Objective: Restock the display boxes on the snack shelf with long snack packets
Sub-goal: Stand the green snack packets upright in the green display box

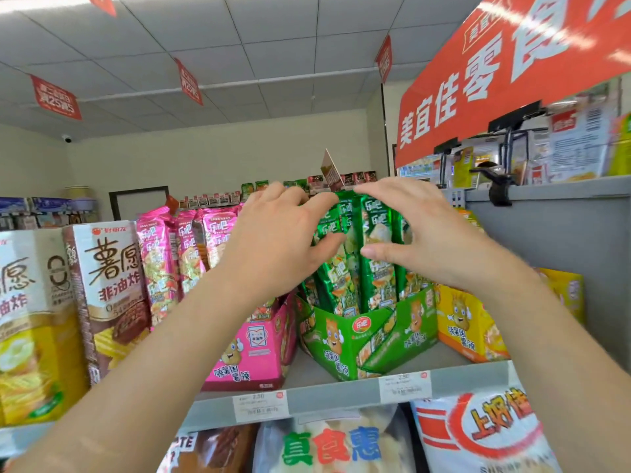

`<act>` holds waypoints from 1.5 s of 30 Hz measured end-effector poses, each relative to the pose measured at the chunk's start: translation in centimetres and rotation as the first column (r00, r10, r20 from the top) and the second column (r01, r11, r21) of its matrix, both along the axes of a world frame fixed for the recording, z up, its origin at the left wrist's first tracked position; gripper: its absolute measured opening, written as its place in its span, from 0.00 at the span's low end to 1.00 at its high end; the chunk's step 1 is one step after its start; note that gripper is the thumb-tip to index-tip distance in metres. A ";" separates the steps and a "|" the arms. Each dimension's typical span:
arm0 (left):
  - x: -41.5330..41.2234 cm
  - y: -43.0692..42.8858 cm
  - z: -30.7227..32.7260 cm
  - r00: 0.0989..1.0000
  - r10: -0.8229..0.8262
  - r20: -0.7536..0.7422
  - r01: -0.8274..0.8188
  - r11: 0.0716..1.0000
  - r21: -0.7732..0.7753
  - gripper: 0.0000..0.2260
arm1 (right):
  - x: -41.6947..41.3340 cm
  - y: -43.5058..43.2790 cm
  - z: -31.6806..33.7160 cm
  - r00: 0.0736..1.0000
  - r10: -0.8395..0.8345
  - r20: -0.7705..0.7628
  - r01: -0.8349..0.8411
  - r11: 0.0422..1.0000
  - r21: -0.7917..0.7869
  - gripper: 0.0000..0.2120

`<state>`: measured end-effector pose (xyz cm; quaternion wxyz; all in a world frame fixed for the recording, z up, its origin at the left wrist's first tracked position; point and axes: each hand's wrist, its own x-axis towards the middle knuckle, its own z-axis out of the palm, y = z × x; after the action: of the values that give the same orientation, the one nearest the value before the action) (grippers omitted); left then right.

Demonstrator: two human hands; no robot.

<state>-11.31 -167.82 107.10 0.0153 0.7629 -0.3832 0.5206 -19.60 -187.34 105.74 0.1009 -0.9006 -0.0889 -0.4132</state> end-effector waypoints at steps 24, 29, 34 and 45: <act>-10.0 1.2 -4.8 0.443 -0.868 0.225 0.578 0.085 -0.811 0.18 | -6.6 6.5 -8.7 0.852 0.473 0.225 -0.521 0.716 0.465 0.25; -12.3 0.8 -8.5 0.477 -0.844 0.246 0.345 -0.078 -0.935 0.15 | -9.2 10.6 -16.1 0.807 0.589 0.042 -0.501 0.647 0.574 0.24; -13.3 1.3 -11.2 0.278 -0.932 0.233 -0.025 -0.249 -0.968 0.14 | -10.8 11.7 -20.0 0.920 0.388 0.048 -0.341 0.736 0.585 0.23; -14.4 1.8 -13.6 0.243 -0.961 0.129 0.010 -0.130 -0.991 0.22 | -13.0 12.4 -21.5 0.927 0.370 0.069 -0.310 0.649 0.695 0.22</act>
<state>-25.74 -166.01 93.54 0.8549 0.4209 -0.2411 0.1840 -32.63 -174.95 84.27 0.5101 -0.7788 -0.0905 -0.3536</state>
